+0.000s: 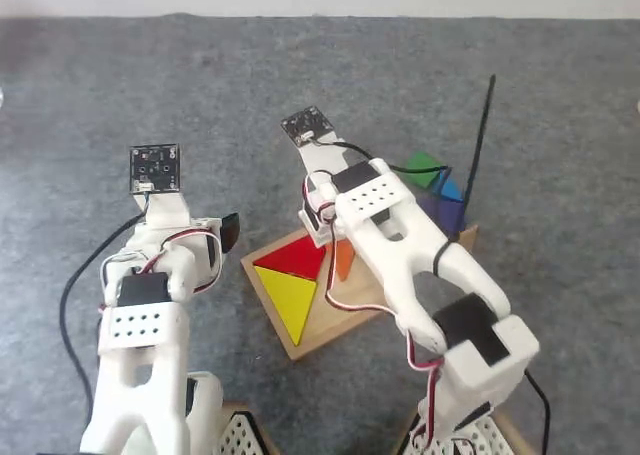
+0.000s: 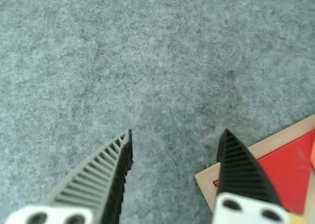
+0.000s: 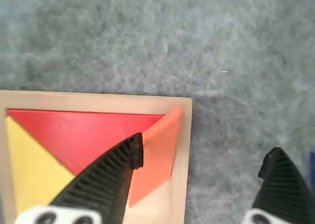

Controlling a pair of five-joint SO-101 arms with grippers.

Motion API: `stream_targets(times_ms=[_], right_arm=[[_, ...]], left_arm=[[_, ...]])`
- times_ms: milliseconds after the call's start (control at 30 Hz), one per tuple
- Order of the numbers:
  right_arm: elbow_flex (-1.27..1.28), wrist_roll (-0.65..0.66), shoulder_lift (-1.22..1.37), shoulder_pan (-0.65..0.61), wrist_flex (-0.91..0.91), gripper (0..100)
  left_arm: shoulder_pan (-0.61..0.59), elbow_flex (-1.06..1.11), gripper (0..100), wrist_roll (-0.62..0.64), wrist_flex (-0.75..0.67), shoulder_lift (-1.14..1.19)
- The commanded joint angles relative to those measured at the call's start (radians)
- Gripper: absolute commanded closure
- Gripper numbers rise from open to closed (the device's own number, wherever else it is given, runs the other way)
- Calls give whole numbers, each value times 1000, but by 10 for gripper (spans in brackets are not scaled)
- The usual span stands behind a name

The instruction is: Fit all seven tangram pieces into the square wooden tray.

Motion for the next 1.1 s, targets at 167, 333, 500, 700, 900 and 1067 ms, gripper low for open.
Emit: stream_targets(times_ms=[167,333,500,700,900,1067], right_arm=[[-55,12,24,25,-25,634],[-60,12,21,35,-5,634],[-127,11,-114,85,111,634],[0,216,-361,311,272,634],[255,261,-389,265,122,634],[311,181,-386,70,38,634]], left_arm=[[-5,-13,727,6,-15,-26],[-5,-12,727,6,-15,-26],[-5,-12,727,6,-15,-26],[-5,-13,727,6,-15,-26],[0,-13,727,6,-15,-26],[-2,-12,727,6,-15,-26]])
